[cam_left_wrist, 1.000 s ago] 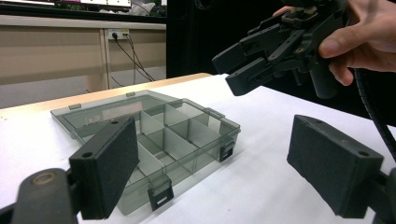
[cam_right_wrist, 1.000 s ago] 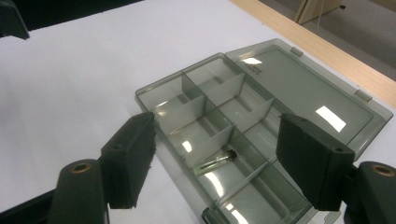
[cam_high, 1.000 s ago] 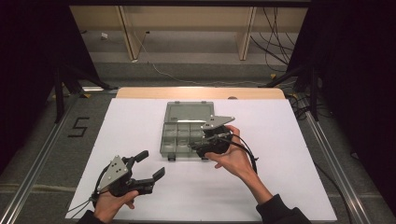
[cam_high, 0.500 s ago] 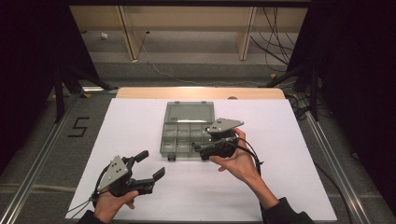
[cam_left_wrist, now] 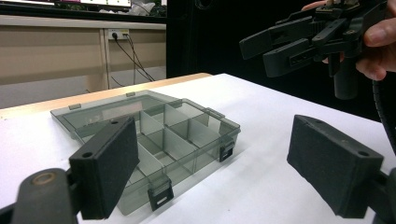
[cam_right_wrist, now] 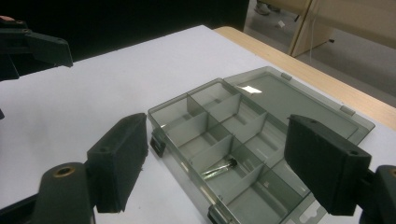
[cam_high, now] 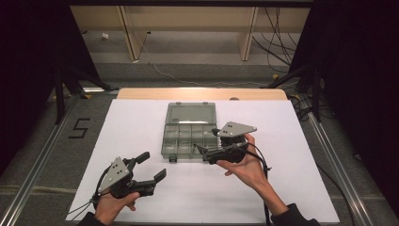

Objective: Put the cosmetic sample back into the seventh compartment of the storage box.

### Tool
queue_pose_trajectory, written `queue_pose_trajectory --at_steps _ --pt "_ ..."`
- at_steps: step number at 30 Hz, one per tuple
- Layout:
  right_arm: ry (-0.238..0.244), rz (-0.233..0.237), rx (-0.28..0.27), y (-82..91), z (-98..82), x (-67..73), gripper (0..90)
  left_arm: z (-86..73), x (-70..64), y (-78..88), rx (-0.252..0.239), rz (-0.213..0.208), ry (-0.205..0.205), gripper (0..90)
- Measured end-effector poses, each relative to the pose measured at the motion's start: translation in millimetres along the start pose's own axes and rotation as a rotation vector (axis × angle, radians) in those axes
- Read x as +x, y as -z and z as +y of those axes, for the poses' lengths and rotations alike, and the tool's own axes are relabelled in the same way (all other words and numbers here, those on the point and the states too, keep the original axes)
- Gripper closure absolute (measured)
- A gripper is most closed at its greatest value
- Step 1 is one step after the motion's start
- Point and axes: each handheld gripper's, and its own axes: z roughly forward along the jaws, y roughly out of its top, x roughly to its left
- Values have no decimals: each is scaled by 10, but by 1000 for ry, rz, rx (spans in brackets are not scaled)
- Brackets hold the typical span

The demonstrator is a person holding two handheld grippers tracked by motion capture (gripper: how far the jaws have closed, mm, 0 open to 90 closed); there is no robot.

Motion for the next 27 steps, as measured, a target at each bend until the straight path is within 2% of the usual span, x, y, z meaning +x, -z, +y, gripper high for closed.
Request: queue_pose_trajectory --at_steps 7,9,13,14,17,19,20,22,26,27 --pt "2 1 -30 45 -5 32 211 0 0 -1 0 0 0 155" --pt "2 -1 -24 59 -4 38 211 -1 -2 -1 1 0 4 155" --pt "4 0 -43 89 -20 55 213 0 -1 2 0 0 1 155" --pt "12 -12 -59 93 -32 54 213 1 -1 1 0 -1 0 155" --pt "4 -12 -52 144 -80 41 211 -2 0 -5 -6 -6 1 155" --pt "-4 -14 -59 149 -93 40 210 -3 1 -9 -10 -10 1 155" --pt "2 -22 -76 175 -116 21 207 1 -2 0 2 1 0 155" --pt "-13 -21 -63 203 -131 18 197 1 1 0 0 0 0 155" --pt "-12 -28 -88 222 -160 6 198 -1 0 -4 -3 -4 2 155" --pt "-35 -10 -90 227 -177 13 197 1 0 -1 1 0 -1 155"
